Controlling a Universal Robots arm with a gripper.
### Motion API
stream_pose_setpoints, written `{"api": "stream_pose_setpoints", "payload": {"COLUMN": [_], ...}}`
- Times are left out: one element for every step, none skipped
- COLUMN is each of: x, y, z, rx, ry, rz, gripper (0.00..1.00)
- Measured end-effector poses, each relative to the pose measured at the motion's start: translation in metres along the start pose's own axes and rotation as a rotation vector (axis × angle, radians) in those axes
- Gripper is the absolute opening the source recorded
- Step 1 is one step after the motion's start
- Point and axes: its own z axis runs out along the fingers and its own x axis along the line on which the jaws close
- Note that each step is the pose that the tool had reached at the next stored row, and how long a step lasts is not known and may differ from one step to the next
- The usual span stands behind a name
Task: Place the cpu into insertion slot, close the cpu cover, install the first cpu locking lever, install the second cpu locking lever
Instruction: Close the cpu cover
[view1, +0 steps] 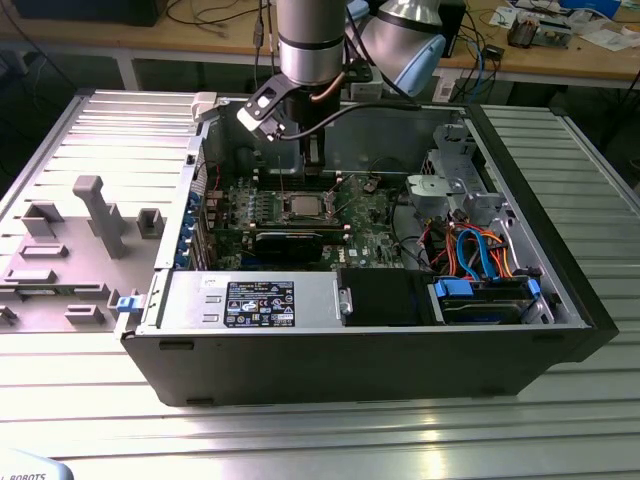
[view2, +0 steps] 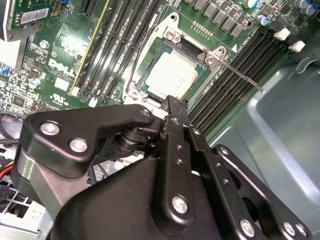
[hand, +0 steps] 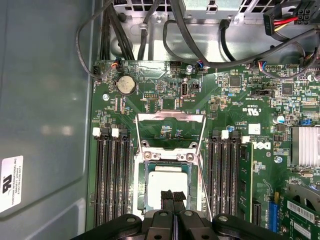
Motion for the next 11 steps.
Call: {"api": "stream_pose_setpoints", "payload": {"x": [0.0000,0.0000,0.0000,0.0000,0.0000,0.0000,0.0000,0.0001,0.0001,0.0001,0.0002], "y": [0.0000,0.0000,0.0000,0.0000,0.0000,0.0001,0.0001,0.0001,0.0002,0.0003,0.0003], "z": [-0.0002,-0.0002,-0.0003,-0.0006,-0.0008,-0.0011,-0.0015,-0.0021,-0.0033,-0.0046,-0.0059], "rx": [0.0000,-0.0001,-0.0001,0.0000,0.0000,0.0000,0.0000,0.0000,0.0000,0.0000,-0.0001], "ry": [0.0000,0.0002,0.0002,0.0001,0.0001,0.0000,0.0000,0.0000,0.0001,0.0001,0.0002], "rz": [0.000,0.000,0.000,0.000,0.000,0.000,0.000,0.000,0.000,0.000,0.000], "gripper": [0.11,0.11,0.11,0.11,0.11,0.11,0.11,0.11,0.11,0.11,0.11]}}
